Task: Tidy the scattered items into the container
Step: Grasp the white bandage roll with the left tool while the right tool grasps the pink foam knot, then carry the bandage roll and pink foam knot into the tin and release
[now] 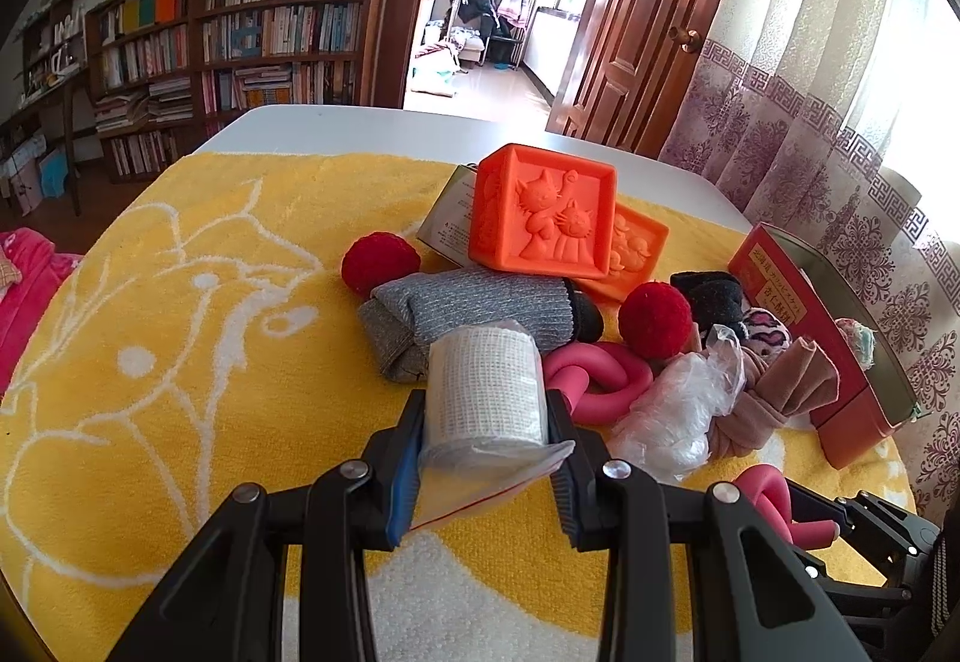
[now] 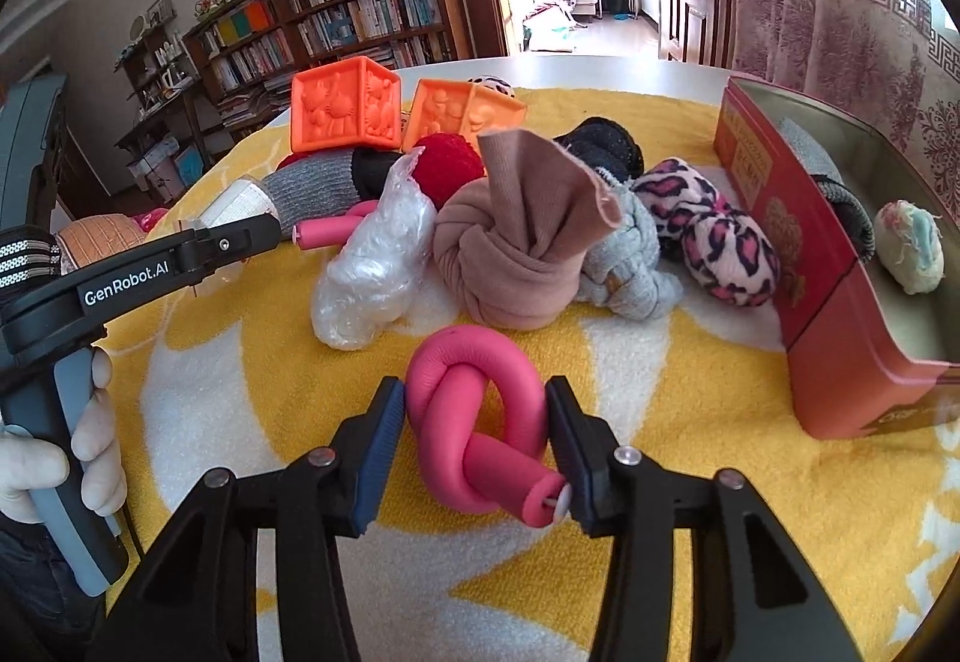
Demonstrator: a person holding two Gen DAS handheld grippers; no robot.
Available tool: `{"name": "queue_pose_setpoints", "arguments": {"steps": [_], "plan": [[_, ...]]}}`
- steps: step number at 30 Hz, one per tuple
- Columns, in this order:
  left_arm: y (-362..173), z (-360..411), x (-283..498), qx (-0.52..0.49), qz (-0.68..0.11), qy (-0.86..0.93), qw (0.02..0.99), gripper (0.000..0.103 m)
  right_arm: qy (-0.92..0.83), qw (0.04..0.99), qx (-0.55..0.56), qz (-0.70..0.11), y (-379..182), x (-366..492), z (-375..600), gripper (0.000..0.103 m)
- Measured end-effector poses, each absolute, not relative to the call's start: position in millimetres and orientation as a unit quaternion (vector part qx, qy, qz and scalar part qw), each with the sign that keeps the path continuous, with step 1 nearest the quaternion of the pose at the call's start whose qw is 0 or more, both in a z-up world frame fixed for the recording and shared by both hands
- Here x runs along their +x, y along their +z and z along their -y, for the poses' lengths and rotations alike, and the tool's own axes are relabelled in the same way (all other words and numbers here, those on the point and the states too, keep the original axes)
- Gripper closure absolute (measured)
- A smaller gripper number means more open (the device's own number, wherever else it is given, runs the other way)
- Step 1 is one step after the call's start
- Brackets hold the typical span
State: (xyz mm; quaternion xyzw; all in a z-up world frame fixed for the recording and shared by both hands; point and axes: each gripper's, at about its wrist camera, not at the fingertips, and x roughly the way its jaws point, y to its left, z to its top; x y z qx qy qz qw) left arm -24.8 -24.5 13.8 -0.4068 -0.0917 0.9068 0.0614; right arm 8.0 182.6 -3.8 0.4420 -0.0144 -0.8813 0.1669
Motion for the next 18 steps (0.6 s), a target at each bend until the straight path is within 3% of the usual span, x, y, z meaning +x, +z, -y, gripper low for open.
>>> {"name": "queue_pose_setpoints", "arguments": {"steps": [18], "plan": [[32.1, 9.5, -18.1, -0.392, 0.074, 0.915, 0.065, 0.065, -0.920, 0.133, 0.364, 0.062, 44.2, 33.2, -227.9, 0.051]]}}
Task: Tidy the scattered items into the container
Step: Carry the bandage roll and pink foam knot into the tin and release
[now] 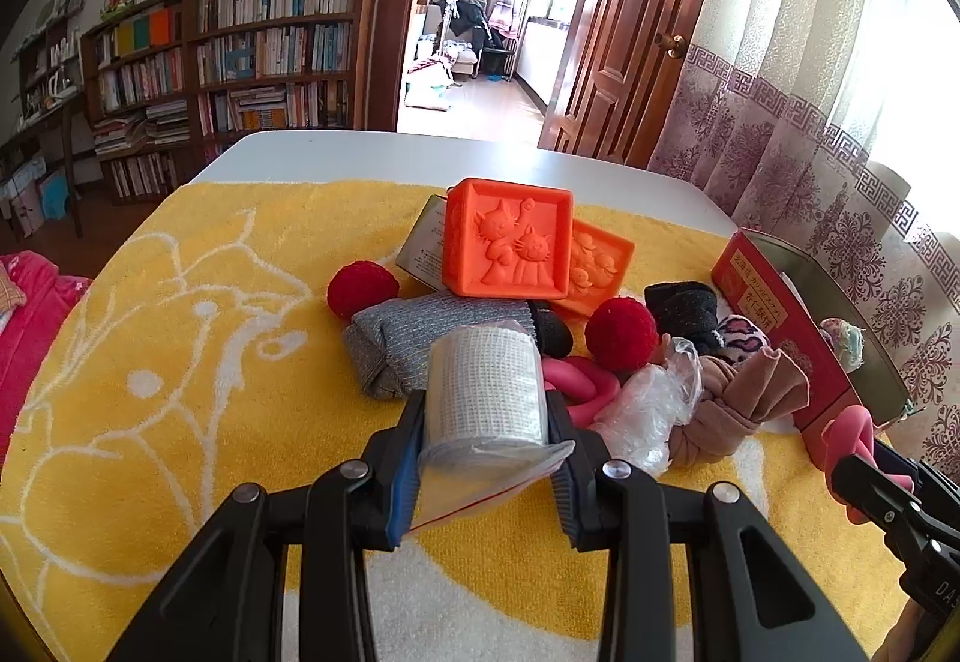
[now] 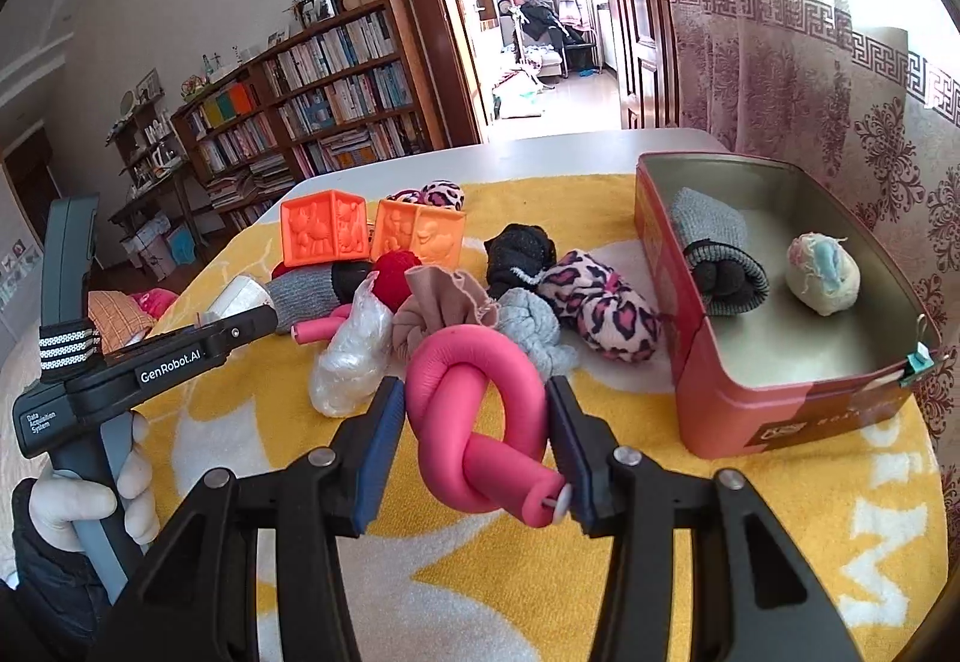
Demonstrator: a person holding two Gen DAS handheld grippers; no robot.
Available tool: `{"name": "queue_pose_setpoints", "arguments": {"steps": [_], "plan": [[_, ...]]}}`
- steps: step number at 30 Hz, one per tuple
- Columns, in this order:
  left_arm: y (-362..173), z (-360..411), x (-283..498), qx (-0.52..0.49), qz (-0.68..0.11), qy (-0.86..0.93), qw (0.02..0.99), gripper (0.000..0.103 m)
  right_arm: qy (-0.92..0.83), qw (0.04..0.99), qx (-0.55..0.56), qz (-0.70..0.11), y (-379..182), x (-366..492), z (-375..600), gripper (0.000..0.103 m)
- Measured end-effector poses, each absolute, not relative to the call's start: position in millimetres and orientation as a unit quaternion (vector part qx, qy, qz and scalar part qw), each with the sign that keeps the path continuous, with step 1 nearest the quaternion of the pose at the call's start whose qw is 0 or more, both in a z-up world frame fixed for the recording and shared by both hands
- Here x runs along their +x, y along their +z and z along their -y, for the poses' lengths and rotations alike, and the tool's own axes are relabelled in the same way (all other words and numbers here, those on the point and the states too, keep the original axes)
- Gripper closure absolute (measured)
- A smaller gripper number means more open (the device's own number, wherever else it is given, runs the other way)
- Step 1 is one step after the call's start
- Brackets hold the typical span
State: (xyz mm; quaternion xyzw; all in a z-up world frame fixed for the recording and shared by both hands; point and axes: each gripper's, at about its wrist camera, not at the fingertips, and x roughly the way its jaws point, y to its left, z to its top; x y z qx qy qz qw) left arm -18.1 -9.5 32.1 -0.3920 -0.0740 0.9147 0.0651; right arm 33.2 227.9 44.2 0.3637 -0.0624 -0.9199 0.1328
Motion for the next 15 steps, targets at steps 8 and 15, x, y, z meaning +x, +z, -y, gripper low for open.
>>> {"name": "queue_pose_setpoints", "arguments": {"steps": [8, 15], "plan": [[55.8, -23.7, -14.0, -0.377, 0.048, 0.920, 0.096, 0.065, -0.933, 0.094, 0.333, 0.097, 61.2, 38.1, -270.3, 0.051], [76.4, -67.7, -15.4, -0.367, 0.022, 0.919, 0.141, 0.065, -0.943, 0.045, 0.304, 0.128, 73.7, 41.8, -319.4, 0.051]]}}
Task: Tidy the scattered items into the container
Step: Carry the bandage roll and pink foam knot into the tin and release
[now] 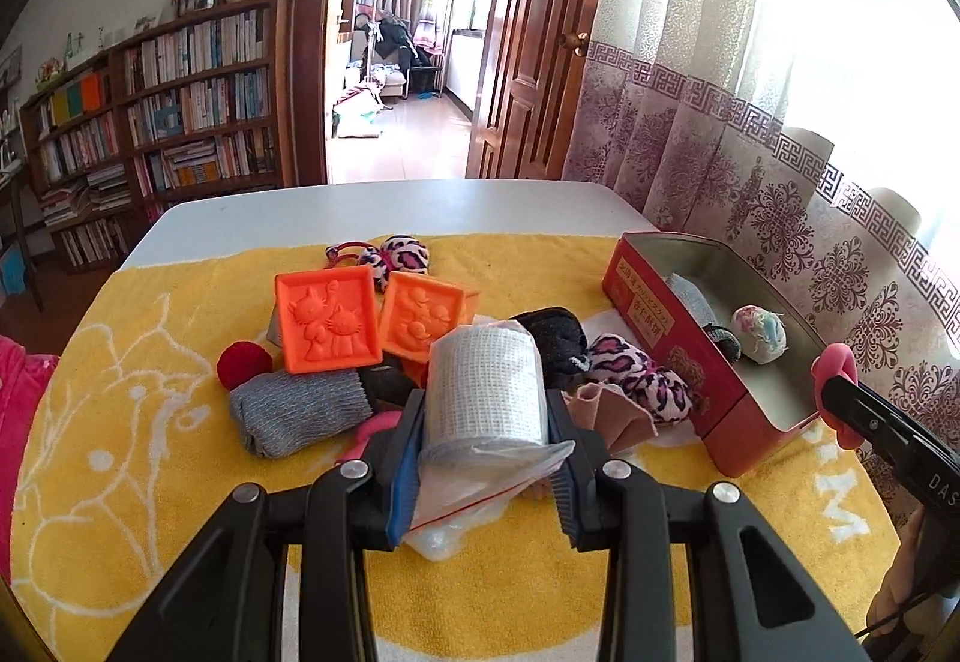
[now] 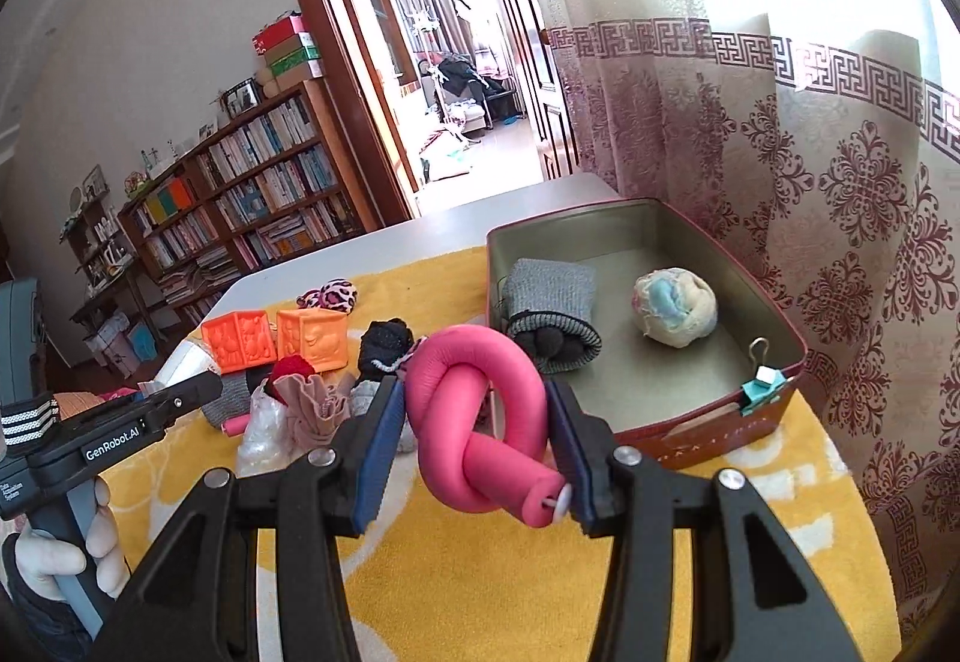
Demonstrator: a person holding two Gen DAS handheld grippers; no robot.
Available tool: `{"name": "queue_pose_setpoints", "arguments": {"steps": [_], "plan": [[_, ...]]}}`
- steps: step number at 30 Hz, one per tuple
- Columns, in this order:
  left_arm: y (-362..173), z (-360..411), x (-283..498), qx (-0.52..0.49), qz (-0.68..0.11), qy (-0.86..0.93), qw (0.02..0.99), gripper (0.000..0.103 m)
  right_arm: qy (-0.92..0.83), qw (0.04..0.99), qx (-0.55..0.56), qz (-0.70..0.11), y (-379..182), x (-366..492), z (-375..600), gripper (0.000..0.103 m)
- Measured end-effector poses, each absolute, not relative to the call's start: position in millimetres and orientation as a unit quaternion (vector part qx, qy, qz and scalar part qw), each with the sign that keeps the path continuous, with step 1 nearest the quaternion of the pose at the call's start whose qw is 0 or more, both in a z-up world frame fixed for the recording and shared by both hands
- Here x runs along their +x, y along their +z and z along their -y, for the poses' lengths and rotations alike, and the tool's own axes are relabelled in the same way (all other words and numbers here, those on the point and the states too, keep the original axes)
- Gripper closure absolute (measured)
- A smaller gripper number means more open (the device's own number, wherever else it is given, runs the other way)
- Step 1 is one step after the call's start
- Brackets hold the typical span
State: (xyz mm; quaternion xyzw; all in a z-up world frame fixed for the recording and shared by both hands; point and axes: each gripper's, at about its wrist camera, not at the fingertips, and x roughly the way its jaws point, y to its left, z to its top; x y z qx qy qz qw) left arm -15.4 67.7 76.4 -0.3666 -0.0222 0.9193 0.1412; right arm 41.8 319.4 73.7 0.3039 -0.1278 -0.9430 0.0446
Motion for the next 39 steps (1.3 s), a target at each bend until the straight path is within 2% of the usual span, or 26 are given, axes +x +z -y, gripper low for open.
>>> {"name": "queue_pose_setpoints", "arguments": {"steps": [20, 39], "plan": [[93.4, -232.2, -33.0, -0.358, -0.044, 0.890, 0.279, 0.065, -0.948, -0.030, 0.269, 0.167, 83.3, 22.4, -409.6, 0.051], [77.4, -268.2, -40.0, -0.376, -0.060, 0.872, 0.309, 0.064, -0.939, -0.044, 0.285, 0.185, 64.8, 2.6, -429.2, 0.051]]}}
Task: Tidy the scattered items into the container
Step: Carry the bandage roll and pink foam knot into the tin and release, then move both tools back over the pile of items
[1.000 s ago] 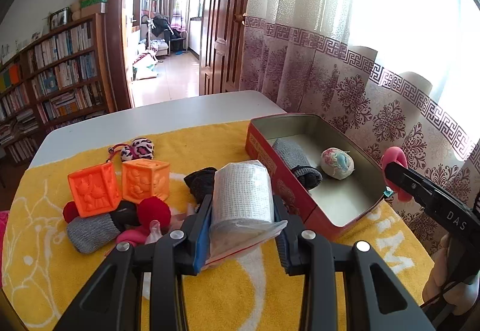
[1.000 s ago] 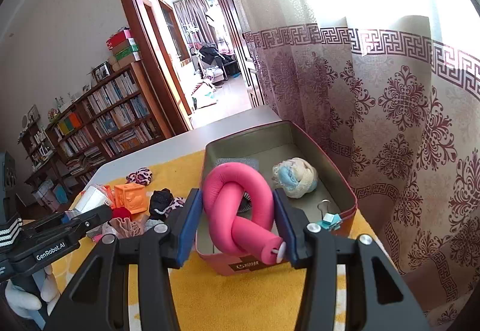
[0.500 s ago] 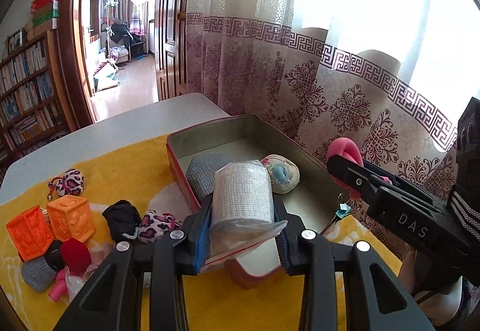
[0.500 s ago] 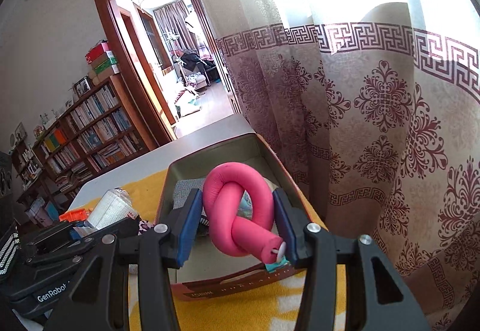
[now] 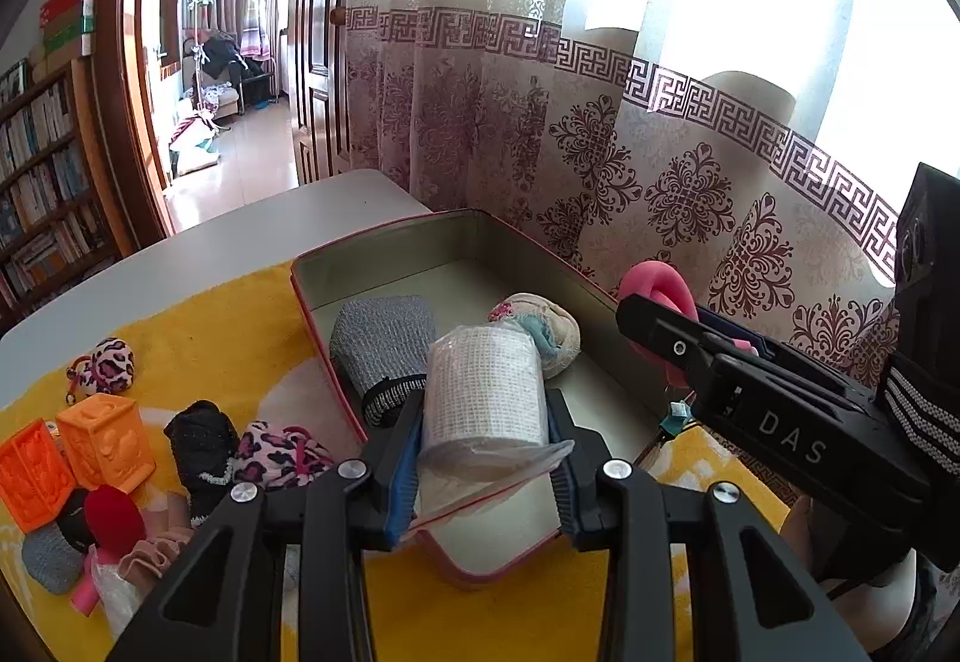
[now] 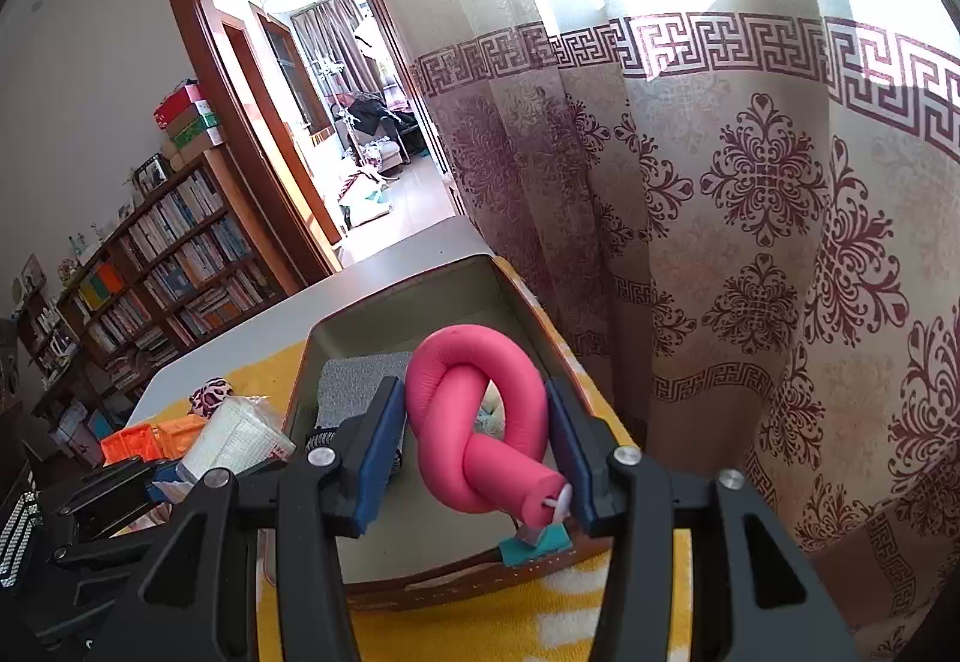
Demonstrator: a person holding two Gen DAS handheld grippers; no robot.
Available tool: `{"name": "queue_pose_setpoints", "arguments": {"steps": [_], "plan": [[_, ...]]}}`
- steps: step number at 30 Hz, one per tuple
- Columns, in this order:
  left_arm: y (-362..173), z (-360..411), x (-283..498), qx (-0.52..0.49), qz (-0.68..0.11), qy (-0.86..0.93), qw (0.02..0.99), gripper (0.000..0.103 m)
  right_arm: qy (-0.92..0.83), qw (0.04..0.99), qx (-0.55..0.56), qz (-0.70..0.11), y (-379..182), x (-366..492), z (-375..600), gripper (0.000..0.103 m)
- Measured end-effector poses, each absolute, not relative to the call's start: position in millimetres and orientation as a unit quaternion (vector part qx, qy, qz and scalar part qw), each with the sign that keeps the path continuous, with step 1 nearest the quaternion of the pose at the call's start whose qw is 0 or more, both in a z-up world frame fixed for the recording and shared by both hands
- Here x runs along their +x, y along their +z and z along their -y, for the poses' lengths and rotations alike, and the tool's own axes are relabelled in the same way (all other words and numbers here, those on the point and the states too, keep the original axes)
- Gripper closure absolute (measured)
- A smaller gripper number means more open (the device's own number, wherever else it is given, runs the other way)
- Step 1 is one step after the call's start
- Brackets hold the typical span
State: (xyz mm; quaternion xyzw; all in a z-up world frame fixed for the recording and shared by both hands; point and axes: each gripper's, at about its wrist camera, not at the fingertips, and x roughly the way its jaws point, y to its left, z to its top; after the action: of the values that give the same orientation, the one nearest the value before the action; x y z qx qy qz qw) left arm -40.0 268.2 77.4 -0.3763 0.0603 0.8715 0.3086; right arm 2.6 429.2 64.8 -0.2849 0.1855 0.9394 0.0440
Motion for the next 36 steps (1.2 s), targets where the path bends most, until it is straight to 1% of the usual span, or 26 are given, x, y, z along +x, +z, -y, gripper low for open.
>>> {"name": "queue_pose_setpoints", "arguments": {"steps": [2, 3, 4, 5, 6, 21, 36], "plan": [[76.8, -269.5, -39.9, -0.381, -0.059, 0.867, 0.314, 0.059, 0.938, 0.044, -0.288, -0.187, 63.6, 1.7, -429.4, 0.051], [76.5, -269.5, -39.9, -0.384, -0.057, 0.866, 0.316, 0.051, 0.937, 0.046, -0.289, -0.189, 63.1, 0.8, -430.7, 0.043], [76.6, -269.0, -39.7, -0.385, -0.055, 0.866, 0.316, 0.038, 0.936, 0.048, -0.290, -0.193, 62.3, 0.4, -432.0, 0.032], [77.1, -267.7, -39.0, -0.382, -0.053, 0.868, 0.312, 0.034, 0.935, 0.049, -0.289, -0.198, 61.8, 0.7, -433.8, 0.029], [77.9, -266.0, -38.5, -0.377, -0.052, 0.873, 0.306, 0.032, 0.935, 0.051, -0.287, -0.203, 61.6, 1.6, -435.3, 0.027], [78.9, -251.2, -38.7, -0.374, -0.046, 0.881, 0.288, 0.032, 0.933, 0.056, -0.291, -0.206, 58.0, 4.2, -433.0, 0.026], [82.6, -220.7, -38.1, -0.360, -0.052, 0.902, 0.233, 0.032, 0.933, 0.051, -0.295, -0.198, 62.6, 6.6, -412.9, 0.026]]}}
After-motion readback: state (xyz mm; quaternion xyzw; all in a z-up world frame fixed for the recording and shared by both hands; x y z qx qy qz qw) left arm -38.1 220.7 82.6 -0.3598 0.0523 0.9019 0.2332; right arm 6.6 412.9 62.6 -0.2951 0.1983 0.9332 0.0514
